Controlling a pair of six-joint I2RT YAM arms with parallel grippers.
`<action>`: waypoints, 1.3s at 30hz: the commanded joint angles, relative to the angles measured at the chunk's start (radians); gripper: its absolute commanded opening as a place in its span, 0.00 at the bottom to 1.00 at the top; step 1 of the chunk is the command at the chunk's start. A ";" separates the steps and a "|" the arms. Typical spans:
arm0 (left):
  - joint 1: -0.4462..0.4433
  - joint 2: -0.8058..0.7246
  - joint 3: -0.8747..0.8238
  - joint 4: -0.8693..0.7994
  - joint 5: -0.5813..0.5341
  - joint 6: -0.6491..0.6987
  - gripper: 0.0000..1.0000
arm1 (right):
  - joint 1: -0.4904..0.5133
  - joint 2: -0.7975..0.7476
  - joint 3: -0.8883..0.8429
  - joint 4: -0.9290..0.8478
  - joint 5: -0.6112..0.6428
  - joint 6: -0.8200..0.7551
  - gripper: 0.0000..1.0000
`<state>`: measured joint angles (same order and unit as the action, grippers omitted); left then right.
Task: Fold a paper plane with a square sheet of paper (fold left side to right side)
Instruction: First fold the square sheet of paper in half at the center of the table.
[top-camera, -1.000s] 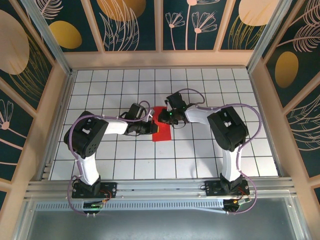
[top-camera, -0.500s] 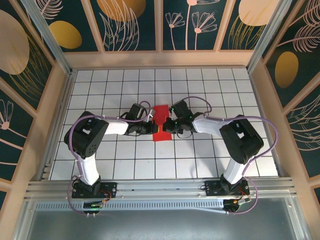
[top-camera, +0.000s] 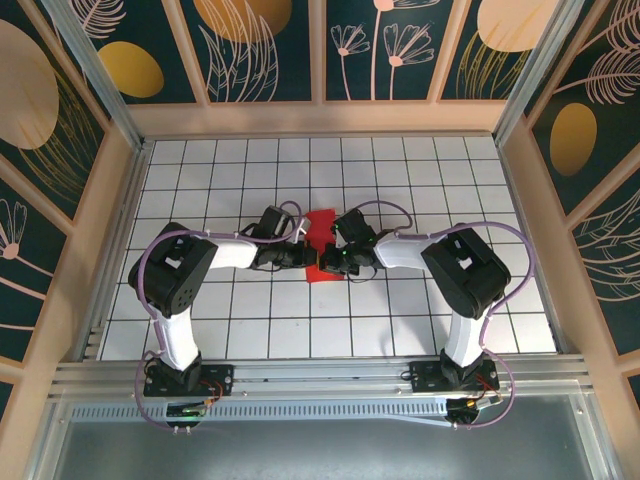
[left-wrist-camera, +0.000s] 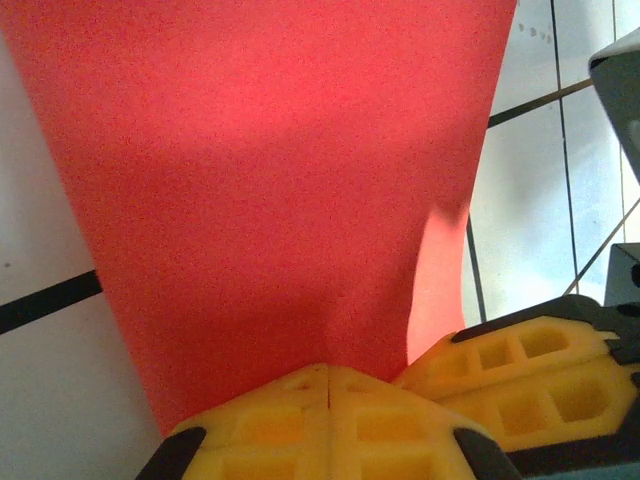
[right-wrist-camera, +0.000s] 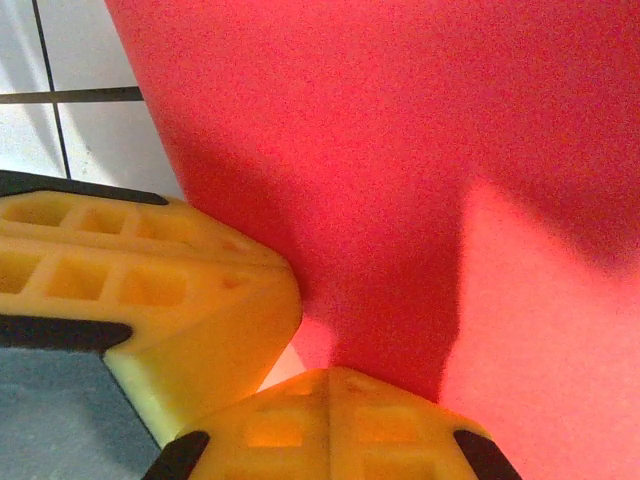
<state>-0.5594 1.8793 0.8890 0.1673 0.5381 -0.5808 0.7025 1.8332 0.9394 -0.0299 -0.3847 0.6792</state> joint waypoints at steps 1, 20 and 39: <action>-0.001 -0.006 0.045 -0.010 0.012 -0.022 0.01 | 0.009 0.043 0.000 -0.087 0.055 -0.028 0.00; 0.051 0.044 0.050 0.012 -0.018 -0.004 0.01 | 0.015 0.080 -0.014 -0.145 0.096 -0.045 0.00; 0.101 0.054 0.043 0.029 -0.090 0.000 0.01 | 0.015 0.084 -0.035 -0.180 0.131 -0.055 0.00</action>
<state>-0.4850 1.9198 0.9325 0.1822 0.5041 -0.5880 0.7067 1.8431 0.9577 -0.0608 -0.3626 0.6521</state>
